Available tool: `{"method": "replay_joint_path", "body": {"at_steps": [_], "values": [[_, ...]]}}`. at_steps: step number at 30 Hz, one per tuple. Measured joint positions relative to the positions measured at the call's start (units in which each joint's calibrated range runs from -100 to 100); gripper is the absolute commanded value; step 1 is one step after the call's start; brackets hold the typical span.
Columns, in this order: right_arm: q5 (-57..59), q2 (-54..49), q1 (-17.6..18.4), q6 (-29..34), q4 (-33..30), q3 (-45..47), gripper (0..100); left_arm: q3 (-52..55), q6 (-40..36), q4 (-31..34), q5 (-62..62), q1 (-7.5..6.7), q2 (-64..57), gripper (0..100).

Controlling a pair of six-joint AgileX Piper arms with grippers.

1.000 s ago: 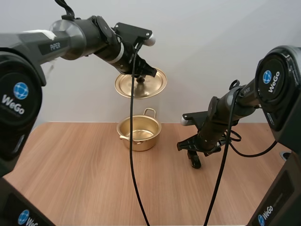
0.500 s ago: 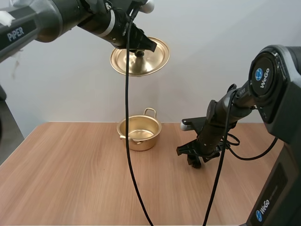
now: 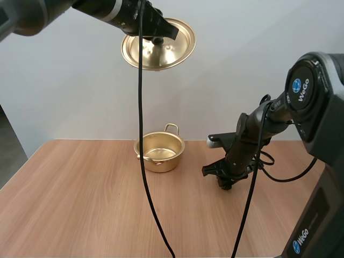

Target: Open the pot, put the car inside, and close it

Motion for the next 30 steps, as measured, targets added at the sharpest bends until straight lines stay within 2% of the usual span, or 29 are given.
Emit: {"method": "replay_joint_path", "body": {"at_steps": [7, 16, 22, 26, 29, 30], "values": [[1.38, -5.17, 1.02, -1.79, 3.18, -9.74, 0, -4.67, -2.71, 0.00, 0.36, 0.00, -2.77, 0], [0.68, 1.40, 7.92, -6.79, 8.70, -24.01, 0, -9.48, -3.92, 0.00, 1.15, 0.16, -6.27, 0], [0.68, 10.36, 12.97, -7.29, 8.80, -30.38, 0, -9.48, -3.92, -1.58, 0.67, 2.43, -6.58, 0], [0.68, 16.77, 14.45, -7.68, 8.80, -31.88, 0, -9.48, -3.92, -4.16, 0.67, 4.16, -6.70, 0], [1.02, 20.66, 14.45, -7.68, 9.20, -32.30, 0, -9.48, -3.92, -4.25, 1.32, 4.49, -6.70, 0], [1.02, 21.50, 14.45, -7.68, 9.32, -32.30, 12, -9.48, -3.92, -4.25, 1.46, 4.49, -6.70, 0]]}}
